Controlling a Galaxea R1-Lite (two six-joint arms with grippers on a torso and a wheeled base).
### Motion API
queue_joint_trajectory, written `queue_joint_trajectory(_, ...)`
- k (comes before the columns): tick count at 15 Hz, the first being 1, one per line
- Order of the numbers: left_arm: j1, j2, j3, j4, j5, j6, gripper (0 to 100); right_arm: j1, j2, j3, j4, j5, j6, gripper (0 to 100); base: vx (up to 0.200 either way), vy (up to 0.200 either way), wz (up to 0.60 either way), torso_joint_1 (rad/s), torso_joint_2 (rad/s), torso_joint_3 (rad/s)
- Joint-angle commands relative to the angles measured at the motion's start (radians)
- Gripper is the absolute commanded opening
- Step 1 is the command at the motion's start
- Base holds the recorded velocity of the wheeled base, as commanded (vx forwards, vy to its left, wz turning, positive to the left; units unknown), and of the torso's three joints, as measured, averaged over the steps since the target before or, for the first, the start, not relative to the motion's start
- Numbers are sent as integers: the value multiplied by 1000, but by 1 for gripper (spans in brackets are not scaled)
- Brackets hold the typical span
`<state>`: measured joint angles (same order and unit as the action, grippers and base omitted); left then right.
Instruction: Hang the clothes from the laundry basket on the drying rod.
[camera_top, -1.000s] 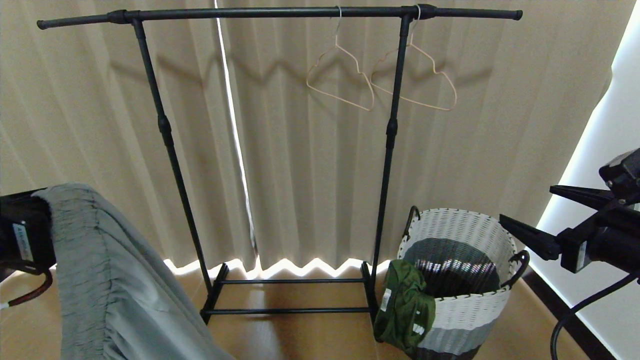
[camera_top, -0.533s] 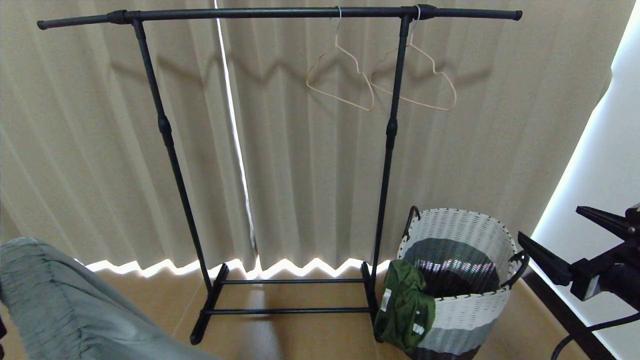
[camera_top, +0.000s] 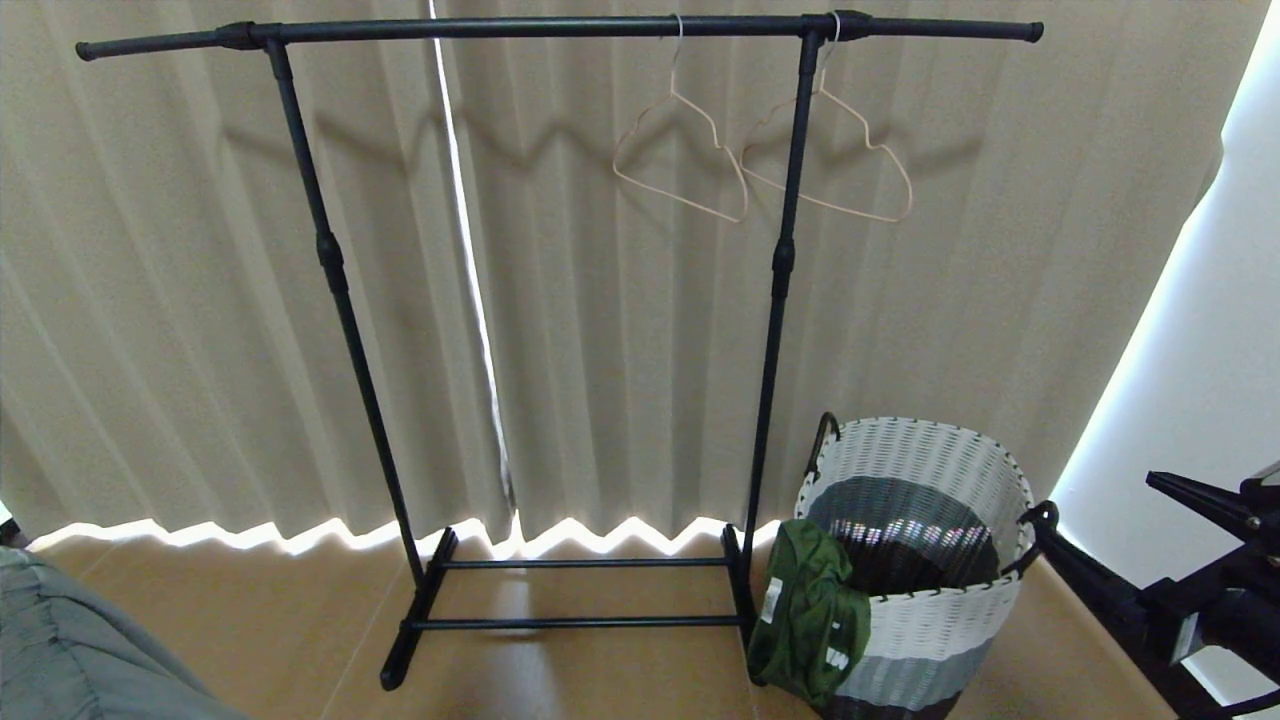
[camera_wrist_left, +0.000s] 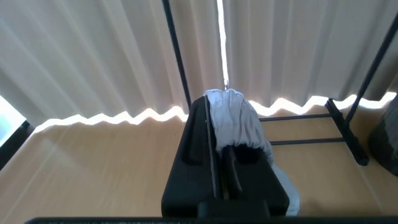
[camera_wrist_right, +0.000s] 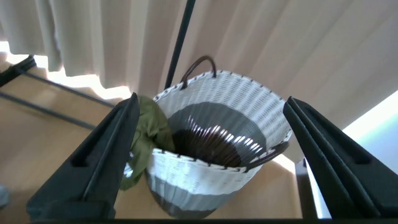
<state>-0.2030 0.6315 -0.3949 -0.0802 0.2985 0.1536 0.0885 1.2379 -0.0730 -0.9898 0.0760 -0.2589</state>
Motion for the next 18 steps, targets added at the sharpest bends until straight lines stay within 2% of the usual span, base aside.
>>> queue_joint_trajectory(1,5,-3,7,0,1,0,0,0,-31,5,5,-1,1,100,0,0,0,0,0,0)
queue_joint_trajectory(7,7,5,45,-4,2,-5,0,-26,-21,5,11,11,24,100,0,0,0,0,0,0)
queue_joint_trajectory(11,4,5,65,-9,1,0,0,-27,8,18,13,7,49,100,0,0,0,55,-228,-226)
queue_joint_trajectory(18,4,5,77,-9,1,0,0,-29,22,19,13,5,49,100,0,0,0,181,-503,-289)
